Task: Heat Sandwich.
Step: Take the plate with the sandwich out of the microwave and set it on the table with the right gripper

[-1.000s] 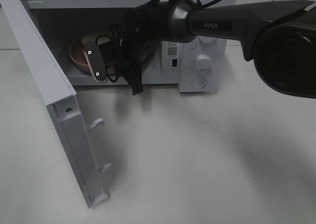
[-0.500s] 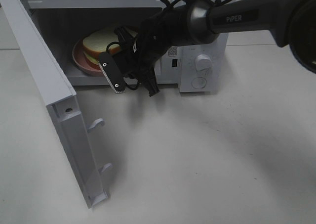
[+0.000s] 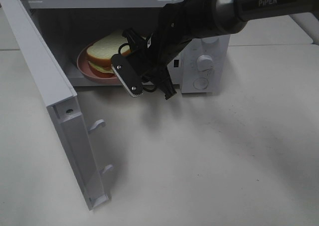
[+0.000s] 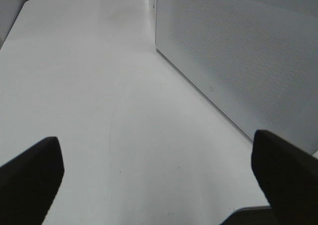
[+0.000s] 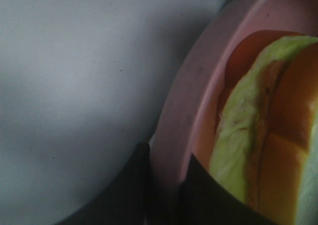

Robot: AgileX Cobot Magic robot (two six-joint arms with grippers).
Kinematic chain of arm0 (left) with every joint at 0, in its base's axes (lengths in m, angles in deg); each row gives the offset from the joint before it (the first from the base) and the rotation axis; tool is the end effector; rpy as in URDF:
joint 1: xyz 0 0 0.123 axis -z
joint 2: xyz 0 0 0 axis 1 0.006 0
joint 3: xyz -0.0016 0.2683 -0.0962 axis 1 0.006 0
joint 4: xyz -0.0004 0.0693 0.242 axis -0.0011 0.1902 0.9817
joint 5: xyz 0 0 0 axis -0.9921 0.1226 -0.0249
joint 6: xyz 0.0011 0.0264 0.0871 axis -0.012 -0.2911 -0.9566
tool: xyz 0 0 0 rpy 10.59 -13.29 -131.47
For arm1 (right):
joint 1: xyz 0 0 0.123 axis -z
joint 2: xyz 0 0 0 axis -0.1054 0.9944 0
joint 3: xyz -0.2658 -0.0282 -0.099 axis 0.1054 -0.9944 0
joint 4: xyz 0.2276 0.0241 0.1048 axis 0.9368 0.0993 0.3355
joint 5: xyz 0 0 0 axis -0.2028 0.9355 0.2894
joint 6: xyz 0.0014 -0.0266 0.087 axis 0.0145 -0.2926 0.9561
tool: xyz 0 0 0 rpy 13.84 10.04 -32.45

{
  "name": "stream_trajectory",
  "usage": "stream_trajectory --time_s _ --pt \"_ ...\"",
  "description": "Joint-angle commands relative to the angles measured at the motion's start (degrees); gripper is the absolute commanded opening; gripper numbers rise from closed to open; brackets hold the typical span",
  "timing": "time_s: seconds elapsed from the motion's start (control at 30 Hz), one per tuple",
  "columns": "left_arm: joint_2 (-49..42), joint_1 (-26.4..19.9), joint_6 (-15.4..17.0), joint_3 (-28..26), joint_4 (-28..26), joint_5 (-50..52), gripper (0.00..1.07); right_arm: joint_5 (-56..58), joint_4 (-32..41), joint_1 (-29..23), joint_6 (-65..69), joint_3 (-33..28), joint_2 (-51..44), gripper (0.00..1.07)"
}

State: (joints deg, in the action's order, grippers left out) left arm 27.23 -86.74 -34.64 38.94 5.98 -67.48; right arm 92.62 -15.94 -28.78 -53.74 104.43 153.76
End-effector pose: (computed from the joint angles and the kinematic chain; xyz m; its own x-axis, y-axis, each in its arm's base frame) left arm -0.0080 -0.0017 0.2805 -0.4471 0.0389 -0.8936 0.0792 0.9969 0.0038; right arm 0.3958 0.2767 0.1548 0.6537 -0.7531 0.0737 -0.5501 -0.5398 -0.6372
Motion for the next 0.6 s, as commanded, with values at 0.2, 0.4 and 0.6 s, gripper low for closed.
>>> stream_trajectory --time_s 0.2,0.4,0.6 --pt "-0.34 -0.23 0.46 0.06 -0.4 0.23 0.97 0.8 4.76 0.52 -4.64 -2.69 -4.58 0.0" --pt "-0.34 -0.23 0.4 0.06 -0.4 0.23 0.97 2.98 8.31 0.8 -8.14 -4.93 -7.39 0.0" --pt "-0.34 -0.23 0.4 0.06 -0.4 0.23 0.97 2.86 8.71 0.8 -8.71 -8.08 -10.49 0.0"
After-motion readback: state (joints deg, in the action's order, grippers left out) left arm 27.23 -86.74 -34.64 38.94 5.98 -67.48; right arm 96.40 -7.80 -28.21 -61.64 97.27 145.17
